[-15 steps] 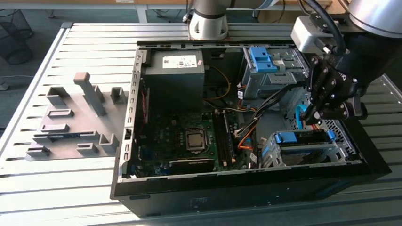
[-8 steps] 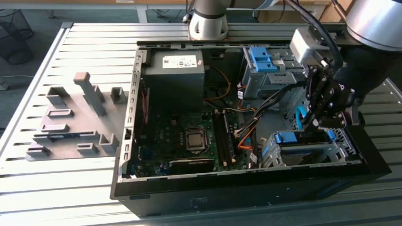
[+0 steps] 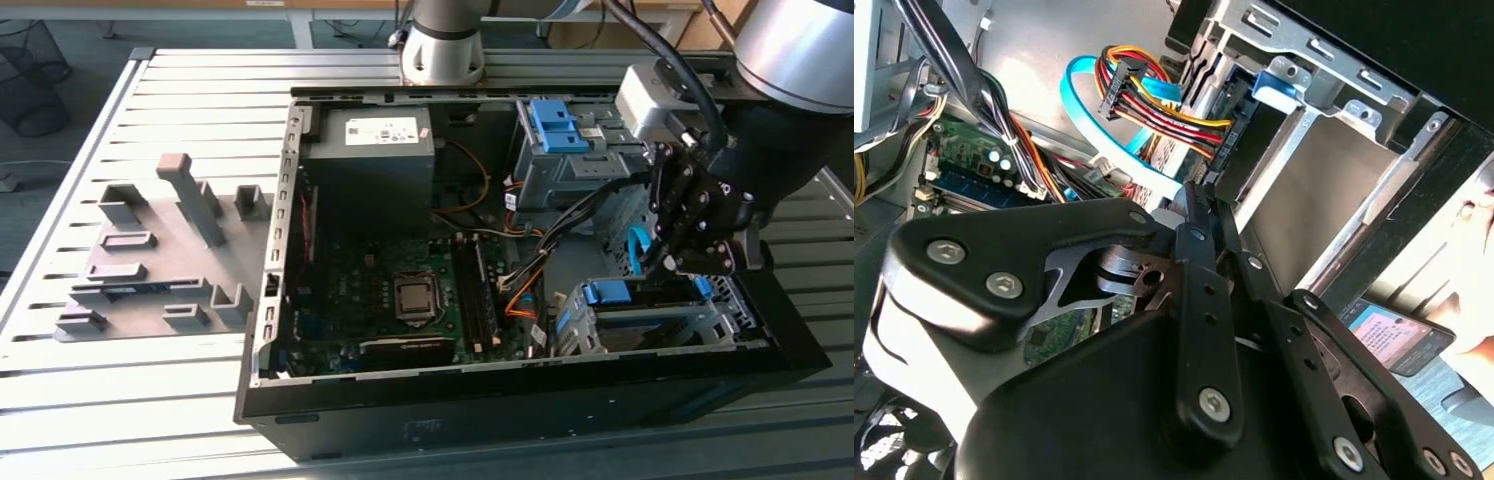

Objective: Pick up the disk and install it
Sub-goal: 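Insert the second disk wire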

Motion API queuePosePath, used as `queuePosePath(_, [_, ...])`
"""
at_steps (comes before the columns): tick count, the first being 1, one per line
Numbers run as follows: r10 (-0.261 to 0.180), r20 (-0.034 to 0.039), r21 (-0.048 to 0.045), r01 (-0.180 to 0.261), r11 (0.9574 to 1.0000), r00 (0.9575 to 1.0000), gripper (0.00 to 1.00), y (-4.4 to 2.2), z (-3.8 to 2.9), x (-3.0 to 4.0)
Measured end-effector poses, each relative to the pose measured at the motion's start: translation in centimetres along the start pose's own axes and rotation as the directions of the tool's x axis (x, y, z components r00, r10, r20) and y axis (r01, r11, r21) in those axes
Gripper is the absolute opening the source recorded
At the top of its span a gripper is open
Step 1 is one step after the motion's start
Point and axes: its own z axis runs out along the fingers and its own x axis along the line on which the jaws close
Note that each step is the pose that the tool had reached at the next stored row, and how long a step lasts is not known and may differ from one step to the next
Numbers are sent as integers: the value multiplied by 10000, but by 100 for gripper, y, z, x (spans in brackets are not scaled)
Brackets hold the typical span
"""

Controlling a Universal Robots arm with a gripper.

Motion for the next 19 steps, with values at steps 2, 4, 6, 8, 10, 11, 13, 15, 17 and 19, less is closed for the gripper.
queuePosePath(2, [0, -2, -9, 0, 10000, 10000, 16, -1, 0, 0])
queuePosePath(4, [0, -1, -13, 0, 10000, 10000, 16, -2, 2, -1])
queuePosePath(6, [-1, 0, -14, 1, 10000, 10000, 16, -2, 5, 0])
queuePosePath(8, [-1, 1, -13, 1, 10000, 10000, 16, -2, 12, 4])
queuePosePath(10, [0, 1, -14, 0, 10000, 10000, 16, -2, 22, 11])
queuePosePath(11, [0, 0, -13, 0, 10000, 10000, 16, -2, 26, 12])
queuePosePath(13, [0, -1, -13, 0, 10000, 10000, 16, -3, 33, 14])
queuePosePath(15, [4, 0, -14, -4, 10000, 10000, 16, -7, 40, 14])
queuePosePath(17, [9, 10, -15, -9, 10000, 10000, 16, -14, 50, 13])
queuePosePath(19, [18, 14, -16, -18, 10000, 10000, 16, -17, 55, 13])
